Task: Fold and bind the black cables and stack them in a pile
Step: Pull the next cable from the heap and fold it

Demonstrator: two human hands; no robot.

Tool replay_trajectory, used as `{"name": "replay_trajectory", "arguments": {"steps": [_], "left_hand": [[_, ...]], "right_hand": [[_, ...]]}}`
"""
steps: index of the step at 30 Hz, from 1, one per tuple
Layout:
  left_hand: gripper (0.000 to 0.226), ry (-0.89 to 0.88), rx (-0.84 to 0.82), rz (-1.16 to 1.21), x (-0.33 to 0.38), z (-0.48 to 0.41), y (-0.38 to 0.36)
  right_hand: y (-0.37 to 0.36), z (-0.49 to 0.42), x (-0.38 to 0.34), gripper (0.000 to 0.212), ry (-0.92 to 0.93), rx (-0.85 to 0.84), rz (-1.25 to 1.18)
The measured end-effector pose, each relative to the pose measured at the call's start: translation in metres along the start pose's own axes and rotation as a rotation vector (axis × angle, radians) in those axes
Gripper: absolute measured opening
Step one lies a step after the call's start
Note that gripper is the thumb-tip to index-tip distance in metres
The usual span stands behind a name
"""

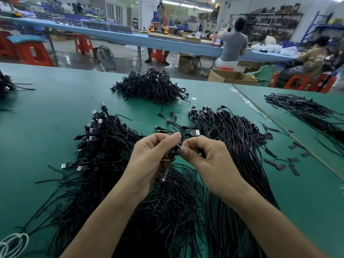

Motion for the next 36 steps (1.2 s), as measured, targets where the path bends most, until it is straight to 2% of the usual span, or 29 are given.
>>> {"name": "replay_trajectory", "arguments": {"steps": [3, 9, 14, 17, 22, 25, 27, 29, 33, 36], "left_hand": [[0.043, -0.024, -0.018, -0.025, 0.000, -0.002, 0.005], [0.025, -0.248, -0.164, -0.294, 0.005, -0.001, 0.008], [0.025, -0.284, -0.209, -0.343, 0.009, -0.003, 0.013], [0.027, -0.263, -0.073, -0.312, 0.011, -0.007, 0.020], [0.038, -0.191, 0.476, -0.159, 0.004, -0.034, 0.064], [0.049, -0.157, 0.656, -0.247, -0.013, -0.048, 0.092], [0.064, -0.124, 0.698, -0.439, -0.024, -0.051, 0.102], [0.072, -0.138, 0.691, -0.531, -0.030, -0.052, 0.102], [0.080, -0.189, 0.615, -0.566, -0.035, -0.053, 0.096], [0.079, -0.186, 0.651, -0.794, -0.035, -0.054, 0.098]], "right_hand": [[0.002, 0.001, 0.005, 0.008, -0.042, -0.009, 0.004], [-0.002, 0.009, 0.019, 0.021, -0.320, -0.106, -0.311], [-0.010, 0.008, 0.028, 0.022, -0.471, -0.130, -0.470], [-0.011, 0.005, 0.029, 0.021, -0.498, -0.102, -0.467], [-0.012, 0.010, 0.030, 0.013, -0.497, -0.169, -0.391], [-0.016, 0.015, 0.034, 0.010, -0.528, -0.194, -0.340], [-0.019, 0.015, 0.037, 0.010, -0.547, -0.207, -0.313], [-0.021, 0.015, 0.038, 0.011, -0.554, -0.215, -0.281], [-0.020, 0.016, 0.040, 0.013, -0.567, -0.202, -0.232], [-0.018, 0.016, 0.041, 0.013, -0.567, -0.201, -0.214]]}}
Point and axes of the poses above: each hand's wrist, its own z-axis away from the middle knuckle, its own y-axis out of the back of the hand, x = y × z, the point moved 2 cm from there along -z, towards the middle knuckle, and after that the axes turned 6 degrees about x, right-handed, at the moved point
